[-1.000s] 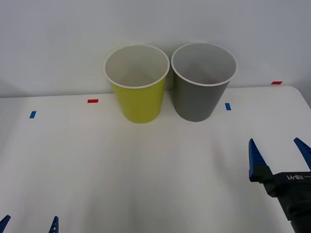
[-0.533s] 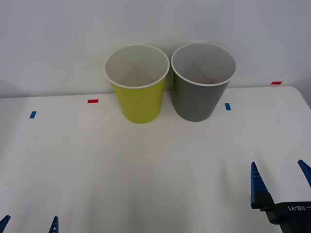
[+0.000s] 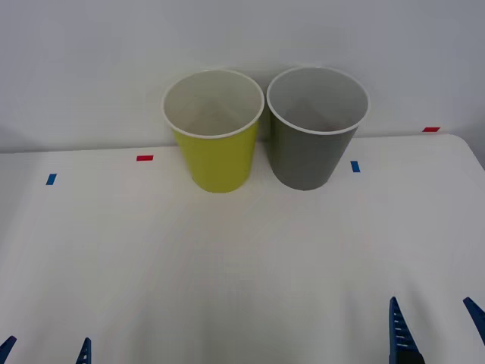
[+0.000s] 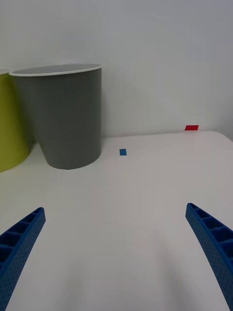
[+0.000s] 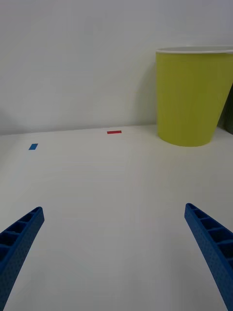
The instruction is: Put cans in the gray bin and PET bottles in the light green bin.
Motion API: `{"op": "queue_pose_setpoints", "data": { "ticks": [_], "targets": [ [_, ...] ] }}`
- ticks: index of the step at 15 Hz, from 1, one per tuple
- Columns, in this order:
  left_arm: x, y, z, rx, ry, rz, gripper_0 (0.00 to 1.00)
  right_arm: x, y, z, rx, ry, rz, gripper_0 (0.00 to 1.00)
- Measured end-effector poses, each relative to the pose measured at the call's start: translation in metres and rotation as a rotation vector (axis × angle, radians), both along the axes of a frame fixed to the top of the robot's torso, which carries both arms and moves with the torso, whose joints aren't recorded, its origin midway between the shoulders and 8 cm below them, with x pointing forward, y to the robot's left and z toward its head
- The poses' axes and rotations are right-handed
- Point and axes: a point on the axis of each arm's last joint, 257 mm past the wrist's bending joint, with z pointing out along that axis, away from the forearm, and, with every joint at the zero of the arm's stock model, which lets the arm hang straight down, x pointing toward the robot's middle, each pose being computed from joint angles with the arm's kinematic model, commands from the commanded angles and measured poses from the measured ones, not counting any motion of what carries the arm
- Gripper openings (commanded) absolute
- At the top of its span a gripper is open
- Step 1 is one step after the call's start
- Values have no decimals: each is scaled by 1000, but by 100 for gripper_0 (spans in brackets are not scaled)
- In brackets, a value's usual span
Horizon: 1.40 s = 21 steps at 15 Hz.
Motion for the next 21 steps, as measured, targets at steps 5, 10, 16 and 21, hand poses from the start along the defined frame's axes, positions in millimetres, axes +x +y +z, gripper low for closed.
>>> {"op": "queue_pose_setpoints", "data": {
  "ticks": [5, 10, 16, 21],
  "targets": [
    [0, 0, 0, 0, 0, 0, 100, -21, 3, -6, 21, 21, 9, 100],
    [0, 0, 0, 0, 0, 0, 100, -40, -2, -35, 19, -11, -32, 100],
    [0, 0, 0, 0, 0, 0, 100, -33, 0, -50, -43, -21, -3, 100],
    [0, 0, 0, 0, 0, 0, 100, -33, 0, -50, -43, -21, -3, 100]
  ]
}}
